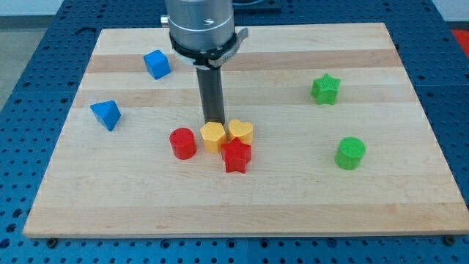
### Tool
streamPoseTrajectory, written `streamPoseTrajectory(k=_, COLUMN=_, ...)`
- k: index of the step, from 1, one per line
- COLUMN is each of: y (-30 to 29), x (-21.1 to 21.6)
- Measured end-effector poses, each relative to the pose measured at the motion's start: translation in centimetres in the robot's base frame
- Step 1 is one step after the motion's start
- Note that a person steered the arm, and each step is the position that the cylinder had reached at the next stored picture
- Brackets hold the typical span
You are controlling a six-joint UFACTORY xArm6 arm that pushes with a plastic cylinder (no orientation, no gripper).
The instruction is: Move the red circle left to the red star
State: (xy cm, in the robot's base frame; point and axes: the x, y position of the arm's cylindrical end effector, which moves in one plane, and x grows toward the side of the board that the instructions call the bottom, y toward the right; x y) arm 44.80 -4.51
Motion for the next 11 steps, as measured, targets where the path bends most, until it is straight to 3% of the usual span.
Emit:
streamPoseTrajectory(k=1, y=-0.7, x=-0.3)
streamPoseTrajectory(k=2, y=-5.0, x=-2.7)
streamPoseTrajectory(k=3, y=-8.3, x=-1.8)
streamPoseTrajectory(k=7, y=-1.7, x=4.0)
streamPoseTrajectory(k=9, y=-6.3, x=5.9)
streamPoseTrajectory(k=11, y=-7.0, x=10.7)
